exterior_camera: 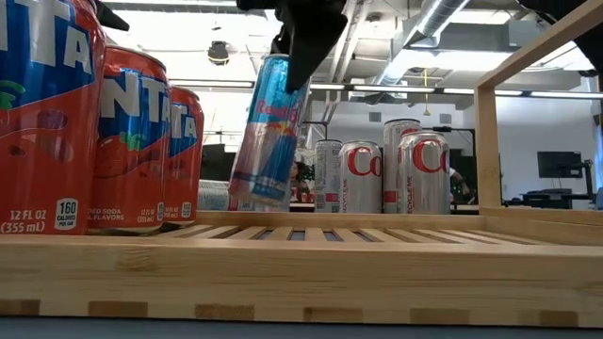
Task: Place canned beverage on shelf
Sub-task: Put the bottom blue soda can on the shelf
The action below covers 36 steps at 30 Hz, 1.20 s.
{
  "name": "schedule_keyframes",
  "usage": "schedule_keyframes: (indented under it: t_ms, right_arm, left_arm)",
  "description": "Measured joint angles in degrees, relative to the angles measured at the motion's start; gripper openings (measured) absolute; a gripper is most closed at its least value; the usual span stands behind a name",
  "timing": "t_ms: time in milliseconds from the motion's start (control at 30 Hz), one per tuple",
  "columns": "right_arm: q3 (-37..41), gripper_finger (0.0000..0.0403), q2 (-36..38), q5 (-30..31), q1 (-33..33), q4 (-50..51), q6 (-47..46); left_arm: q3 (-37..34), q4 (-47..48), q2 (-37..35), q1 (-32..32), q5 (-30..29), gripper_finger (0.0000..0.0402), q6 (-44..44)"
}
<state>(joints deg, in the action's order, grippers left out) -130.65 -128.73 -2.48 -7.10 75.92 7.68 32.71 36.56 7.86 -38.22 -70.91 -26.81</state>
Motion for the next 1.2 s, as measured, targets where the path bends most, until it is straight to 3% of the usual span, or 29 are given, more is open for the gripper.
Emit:
schedule_keyframes:
  t_ms: [1200]
  right_arm:
    - [0.35,0.0170,-2.29,1.17,0.62,-0.39,0.04]
  left_arm:
    - [0.00,-0.01,0.01,-0.02,-0.24,0.0348,0.00]
